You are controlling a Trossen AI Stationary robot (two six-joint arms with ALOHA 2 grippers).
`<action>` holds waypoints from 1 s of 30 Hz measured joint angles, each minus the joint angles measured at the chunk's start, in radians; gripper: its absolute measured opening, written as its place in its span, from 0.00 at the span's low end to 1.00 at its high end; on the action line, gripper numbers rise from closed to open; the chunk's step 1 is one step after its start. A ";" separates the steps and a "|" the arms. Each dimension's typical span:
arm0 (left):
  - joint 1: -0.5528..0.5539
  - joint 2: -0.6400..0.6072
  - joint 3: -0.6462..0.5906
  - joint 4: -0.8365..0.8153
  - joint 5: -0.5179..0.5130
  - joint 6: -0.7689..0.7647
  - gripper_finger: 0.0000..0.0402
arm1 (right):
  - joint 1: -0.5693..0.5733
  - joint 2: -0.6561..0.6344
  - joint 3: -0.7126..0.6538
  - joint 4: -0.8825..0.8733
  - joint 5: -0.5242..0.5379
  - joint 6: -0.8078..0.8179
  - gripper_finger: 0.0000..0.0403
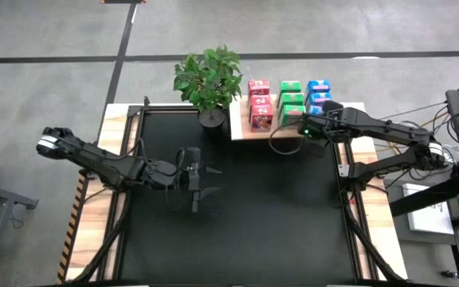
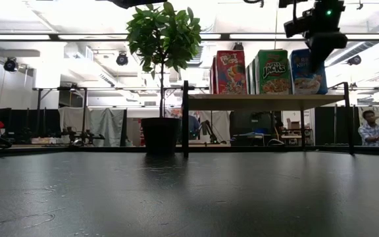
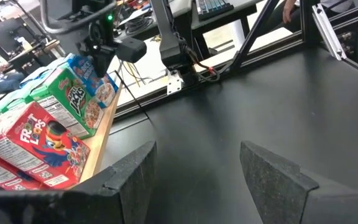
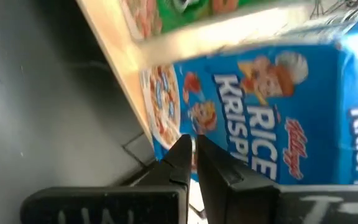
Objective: Stack cereal on shelf
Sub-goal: Put the blue cereal box on the shelf
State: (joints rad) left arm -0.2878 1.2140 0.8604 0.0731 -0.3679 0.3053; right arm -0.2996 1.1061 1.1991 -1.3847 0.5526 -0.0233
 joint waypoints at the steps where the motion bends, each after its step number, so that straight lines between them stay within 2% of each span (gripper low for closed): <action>1: 0.000 0.000 0.000 0.000 0.000 0.000 0.54 | 0.000 0.000 0.000 -0.014 0.002 0.004 0.03; 6: 0.000 0.000 0.000 -0.001 0.000 0.000 0.54 | 0.000 -0.001 -0.001 -0.067 0.060 0.032 0.03; 15: 0.000 0.000 0.000 -0.001 0.000 -0.001 0.54 | -0.002 -0.019 0.013 -0.124 0.062 0.054 0.03; 17: 0.000 0.000 0.000 -0.001 0.000 -0.004 0.54 | -0.001 -0.025 0.039 -0.142 0.023 0.071 0.03; 21: 0.000 0.000 0.000 -0.001 0.000 -0.004 0.54 | -0.001 -0.039 0.133 -0.139 -0.133 0.095 0.03; 24: 0.000 0.000 0.000 -0.001 0.000 0.001 0.54 | -0.001 -0.058 0.208 -0.073 -0.214 0.111 0.03; 30: 0.000 0.000 0.000 -0.001 0.000 0.018 0.54 | -0.011 -0.101 0.260 0.164 -0.187 0.112 0.03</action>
State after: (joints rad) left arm -0.2874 1.2140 0.8604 0.0719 -0.3683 0.3232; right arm -0.3108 1.0053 1.4592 -1.2203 0.3659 0.0888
